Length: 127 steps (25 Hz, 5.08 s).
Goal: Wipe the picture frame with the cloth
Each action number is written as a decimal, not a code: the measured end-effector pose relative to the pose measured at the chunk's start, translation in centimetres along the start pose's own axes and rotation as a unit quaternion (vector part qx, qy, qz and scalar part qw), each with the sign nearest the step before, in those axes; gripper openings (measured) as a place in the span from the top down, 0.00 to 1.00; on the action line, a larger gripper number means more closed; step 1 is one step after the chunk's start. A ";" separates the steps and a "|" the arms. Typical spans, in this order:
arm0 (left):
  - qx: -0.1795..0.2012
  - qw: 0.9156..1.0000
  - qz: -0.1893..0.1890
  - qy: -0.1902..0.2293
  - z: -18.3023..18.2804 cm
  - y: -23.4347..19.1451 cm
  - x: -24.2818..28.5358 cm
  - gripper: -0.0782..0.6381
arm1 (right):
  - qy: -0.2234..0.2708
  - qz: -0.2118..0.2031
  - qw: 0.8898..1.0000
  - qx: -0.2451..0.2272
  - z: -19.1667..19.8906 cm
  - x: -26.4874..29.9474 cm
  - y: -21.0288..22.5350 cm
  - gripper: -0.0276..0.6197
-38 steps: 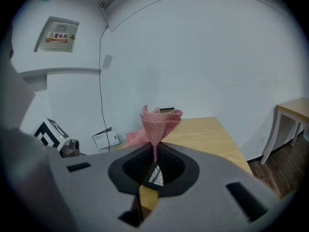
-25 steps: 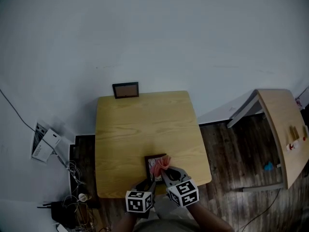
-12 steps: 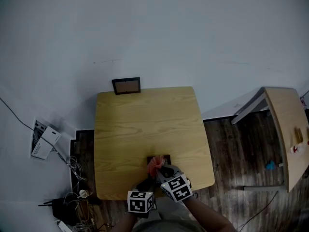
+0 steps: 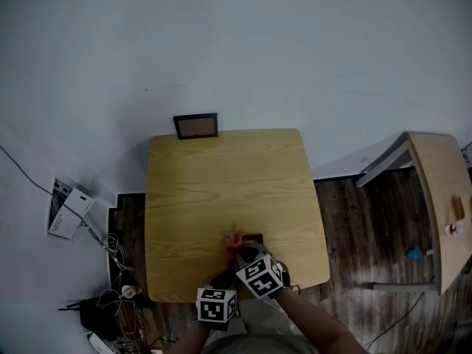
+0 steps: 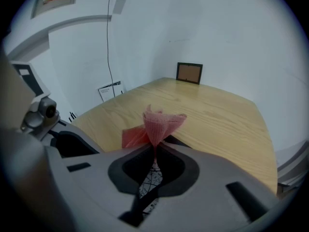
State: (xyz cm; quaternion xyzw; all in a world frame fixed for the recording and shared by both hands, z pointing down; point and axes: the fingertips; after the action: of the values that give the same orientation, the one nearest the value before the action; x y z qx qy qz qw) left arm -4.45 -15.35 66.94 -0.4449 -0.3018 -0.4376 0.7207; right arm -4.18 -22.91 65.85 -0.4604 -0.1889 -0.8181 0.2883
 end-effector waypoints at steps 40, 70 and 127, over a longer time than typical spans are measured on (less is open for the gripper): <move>-0.007 1.000 -0.016 0.007 0.0 -0.1 -0.1 0.76 | -0.029 0.086 0.995 0.036 3.2 -3.3 4.1 0.94; -0.005 1.000 -0.017 0.010 0.1 -0.2 0.1 0.76 | -0.014 -0.014 0.999 0.040 5.5 -2.6 -3.6 0.94; -0.016 0.989 0.002 0.147 1.3 1.5 -11.5 0.83 | 0.186 0.075 0.971 0.132 5.3 -16.3 -5.4 0.94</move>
State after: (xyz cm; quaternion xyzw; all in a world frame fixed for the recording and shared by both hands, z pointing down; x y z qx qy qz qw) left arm -8.17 -9.64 57.48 -0.3882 -0.1849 -0.5013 0.7509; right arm 2.44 -10.94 54.17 -0.2712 -0.2035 -0.8330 0.4372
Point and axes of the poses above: the fingertips, and each gripper's own axes: x forward along the fingers, y to its right, z out of its underside, and after that the axes turned 9 degrees about -y, right-handed
